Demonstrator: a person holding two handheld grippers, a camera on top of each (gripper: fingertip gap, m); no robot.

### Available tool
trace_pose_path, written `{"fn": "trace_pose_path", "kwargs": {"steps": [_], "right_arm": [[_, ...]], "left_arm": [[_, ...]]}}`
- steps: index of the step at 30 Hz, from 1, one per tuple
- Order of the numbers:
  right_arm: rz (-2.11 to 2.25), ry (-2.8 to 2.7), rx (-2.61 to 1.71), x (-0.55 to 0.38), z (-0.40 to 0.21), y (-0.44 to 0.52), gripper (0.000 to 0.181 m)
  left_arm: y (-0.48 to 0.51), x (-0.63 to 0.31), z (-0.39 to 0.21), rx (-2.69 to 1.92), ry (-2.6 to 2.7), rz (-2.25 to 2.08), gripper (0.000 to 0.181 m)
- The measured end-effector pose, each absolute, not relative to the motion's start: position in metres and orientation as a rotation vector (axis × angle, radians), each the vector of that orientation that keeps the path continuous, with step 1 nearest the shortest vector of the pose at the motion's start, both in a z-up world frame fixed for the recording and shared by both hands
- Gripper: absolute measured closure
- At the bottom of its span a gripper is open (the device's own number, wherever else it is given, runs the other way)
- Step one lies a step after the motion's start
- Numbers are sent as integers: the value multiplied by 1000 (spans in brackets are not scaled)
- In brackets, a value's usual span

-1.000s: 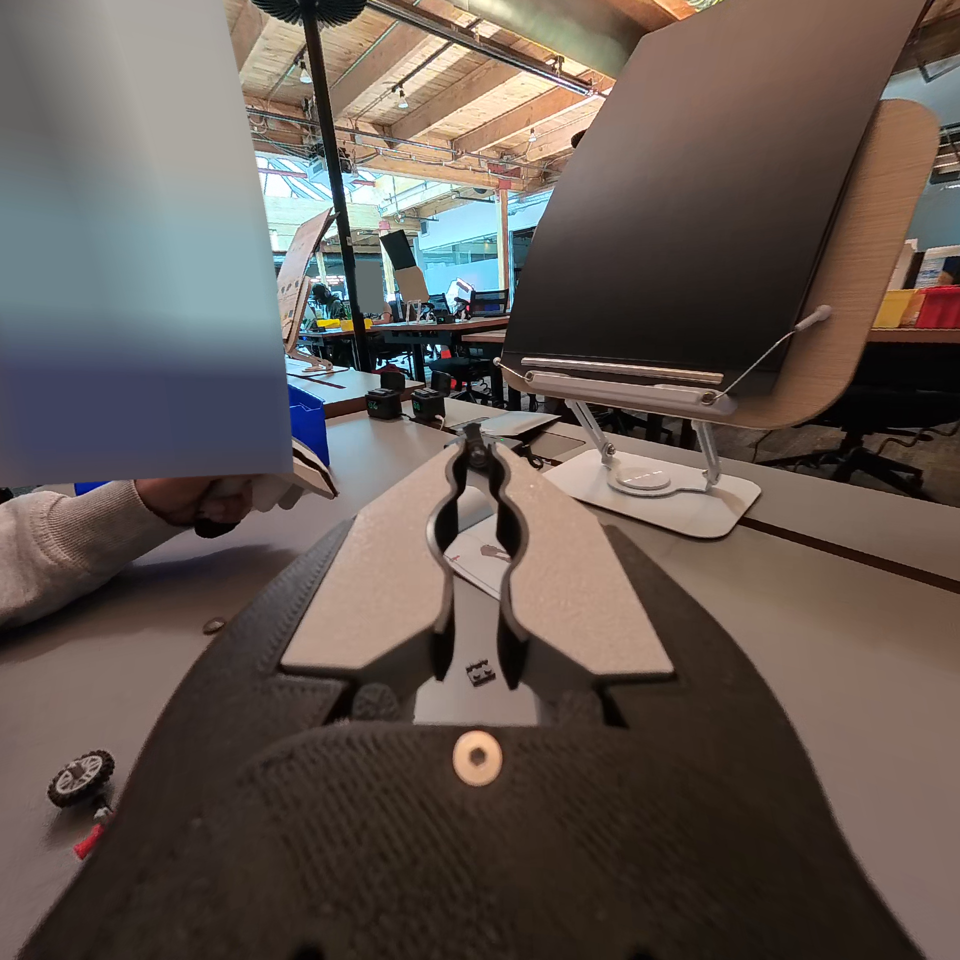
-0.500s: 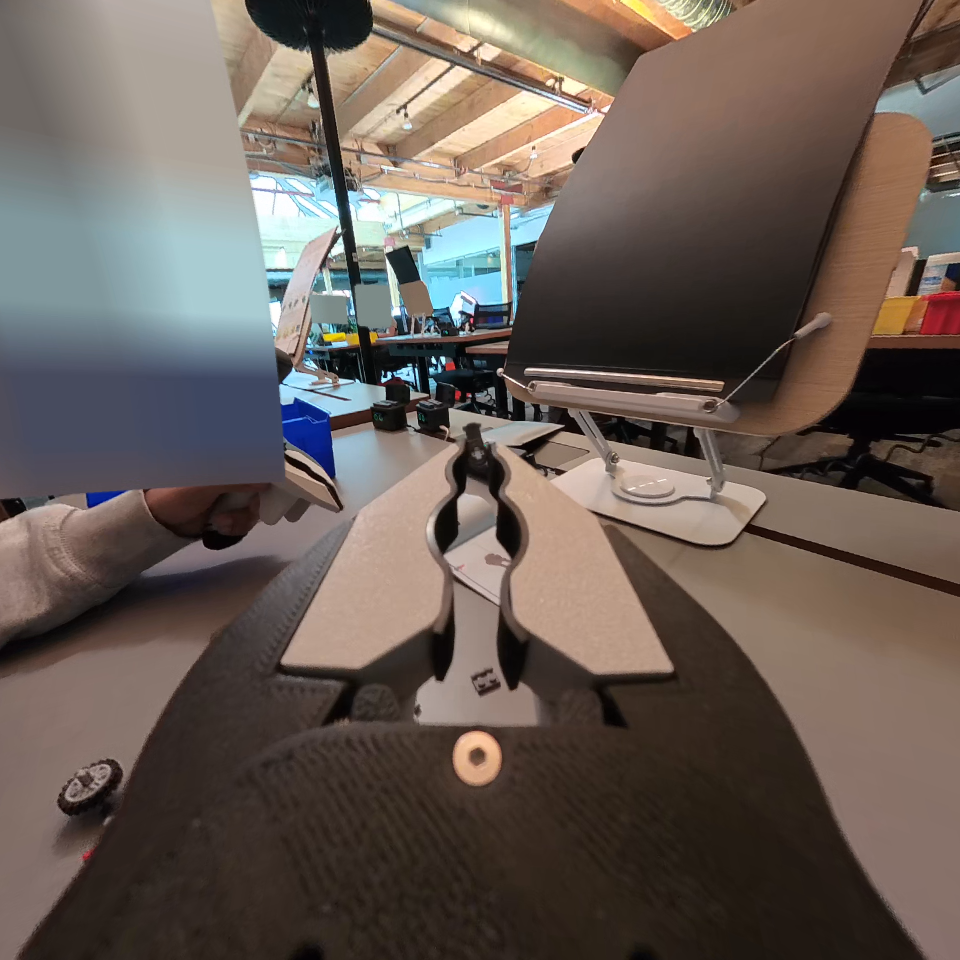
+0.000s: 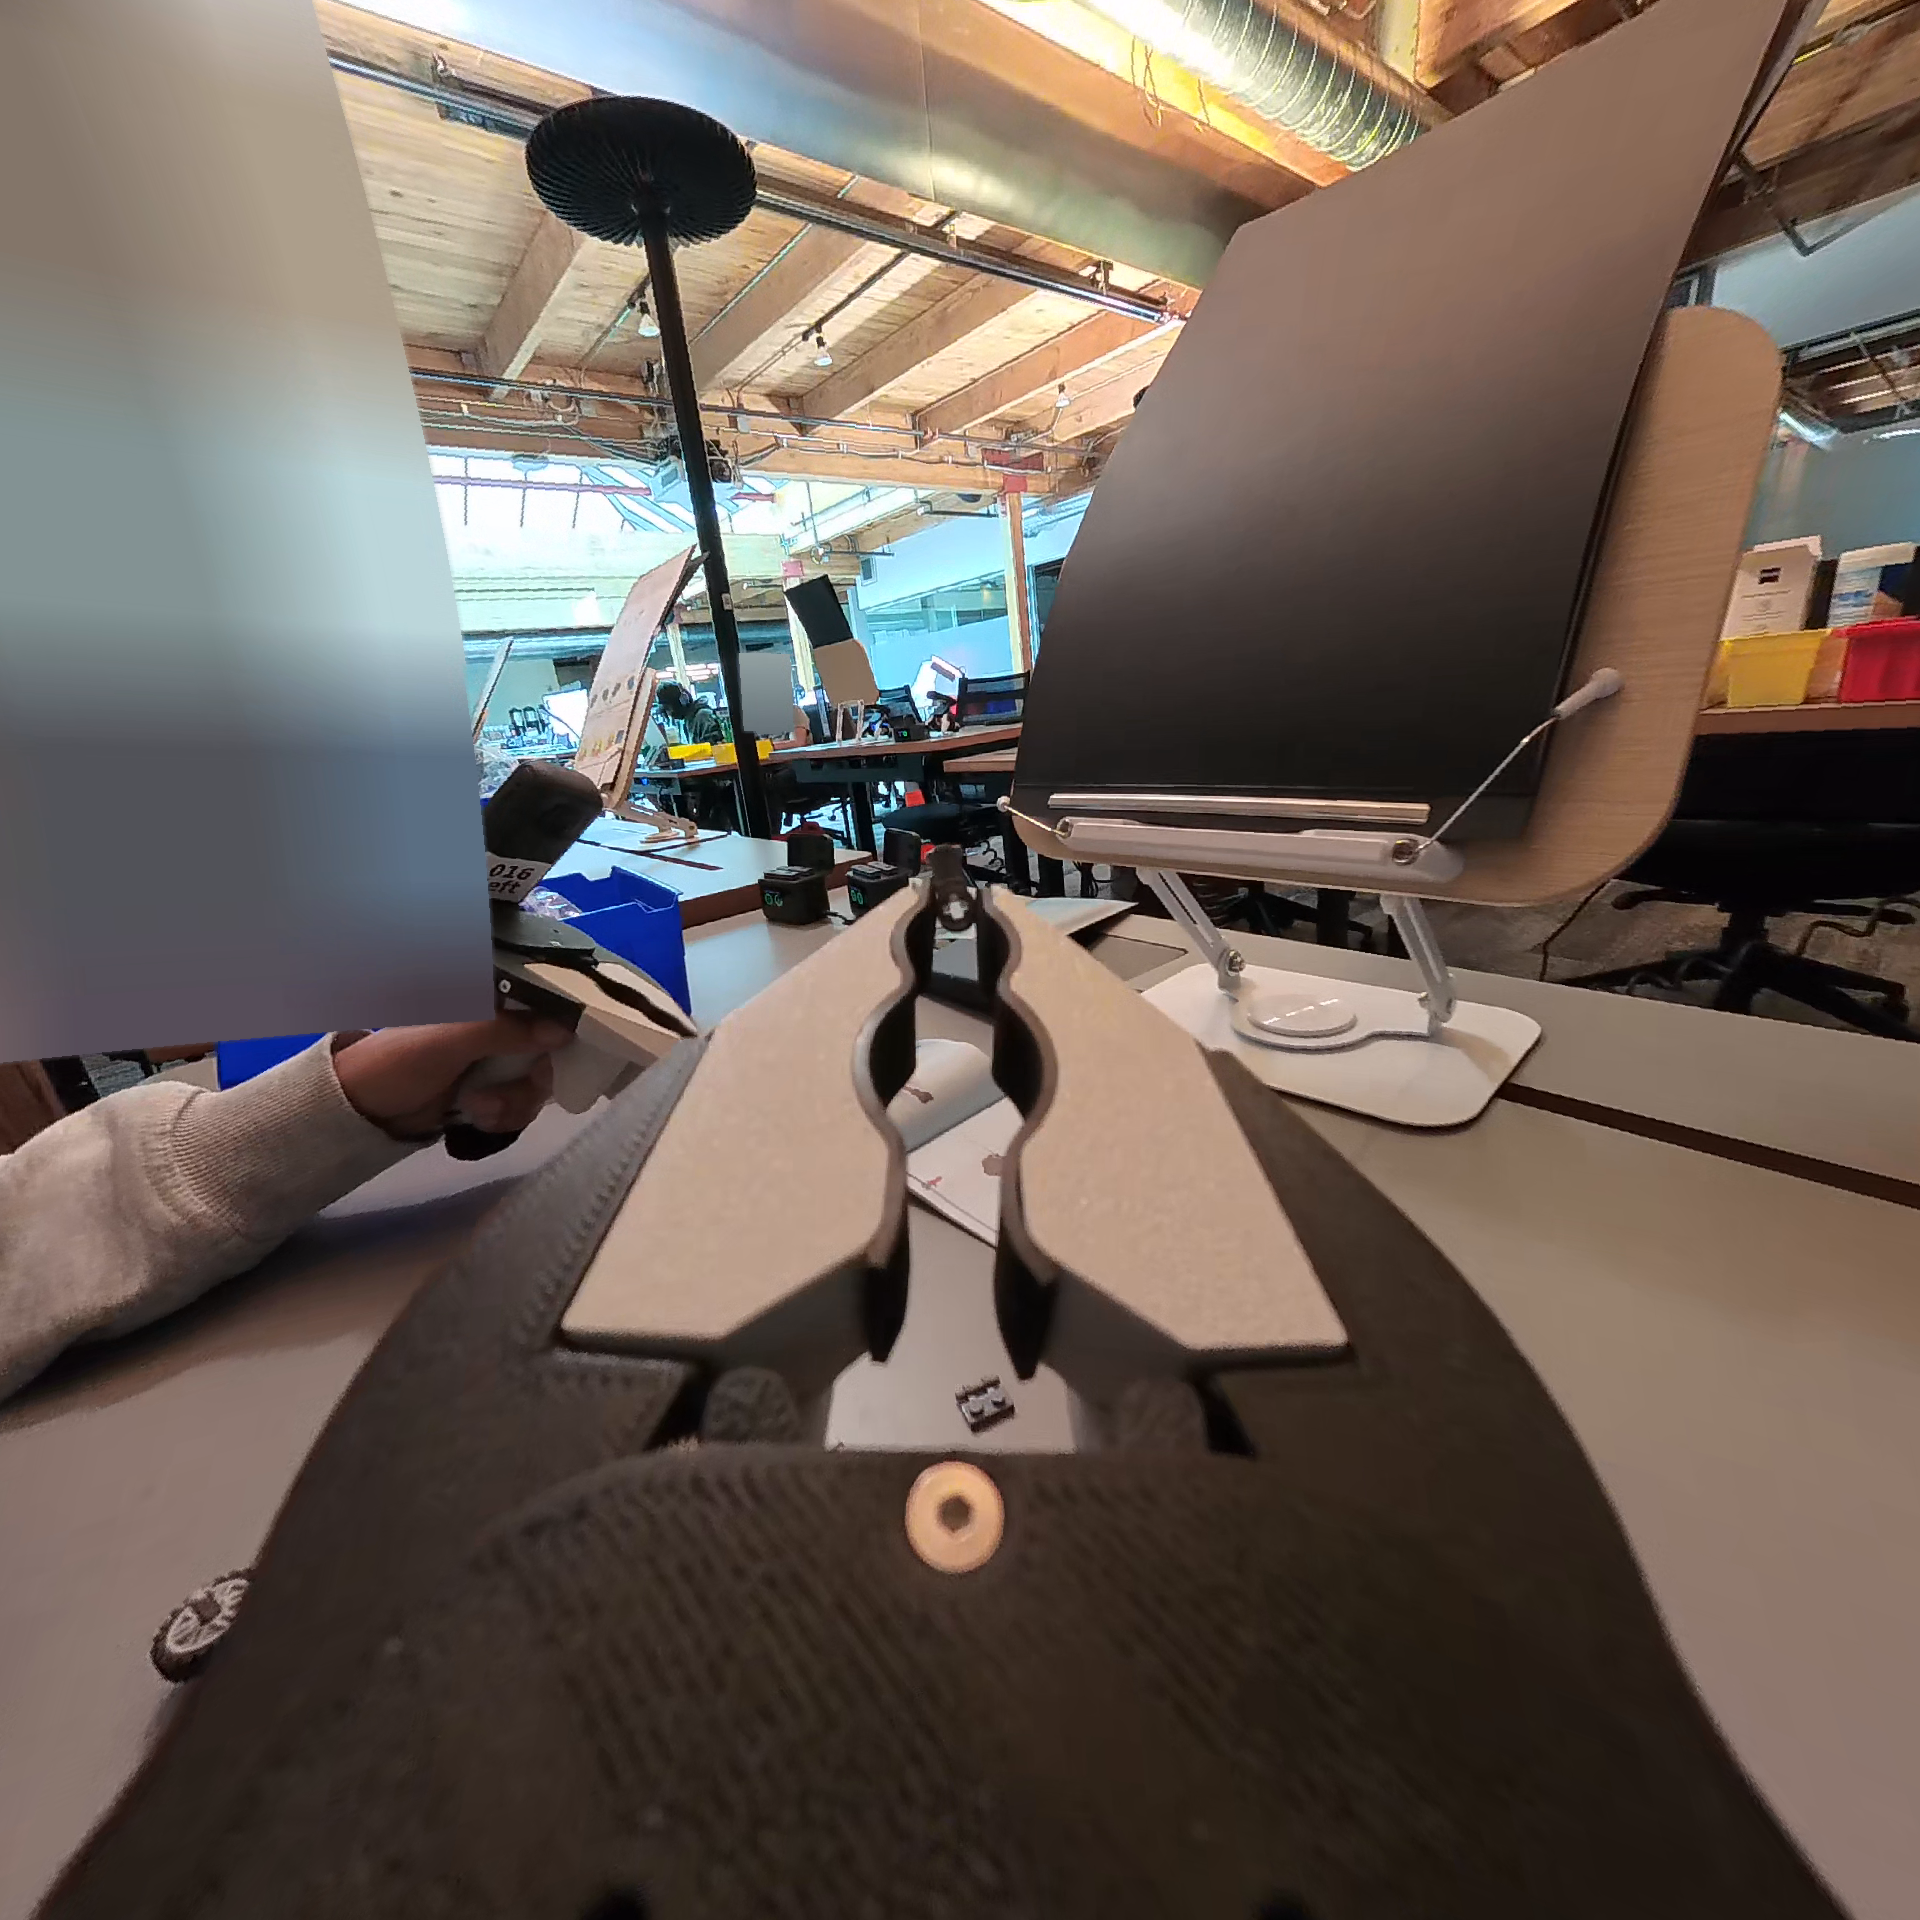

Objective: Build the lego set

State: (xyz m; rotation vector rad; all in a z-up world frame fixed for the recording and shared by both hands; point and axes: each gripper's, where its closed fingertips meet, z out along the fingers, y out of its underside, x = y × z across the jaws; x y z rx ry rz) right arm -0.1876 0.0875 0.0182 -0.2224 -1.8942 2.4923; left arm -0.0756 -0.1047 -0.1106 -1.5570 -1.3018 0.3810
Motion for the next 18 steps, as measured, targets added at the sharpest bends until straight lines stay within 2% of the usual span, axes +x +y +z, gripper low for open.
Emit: {"fn": "trace_pose_path", "kwargs": {"steps": [6, 10, 18], "right_arm": [[2500, -1849, -208, -187, 24, 94, 177], [2340, -1660, -177, -192, 36, 112, 177], [2300, -1379, -267, -199, 56, 163, 177]], "left_arm": [[-122, -79, -105, -1490, -1348, 461, 177], [-132, -78, -93, -1397, -1339, 483, 176], [-129, -76, -86, -1363, -1286, 458, 175]]}}
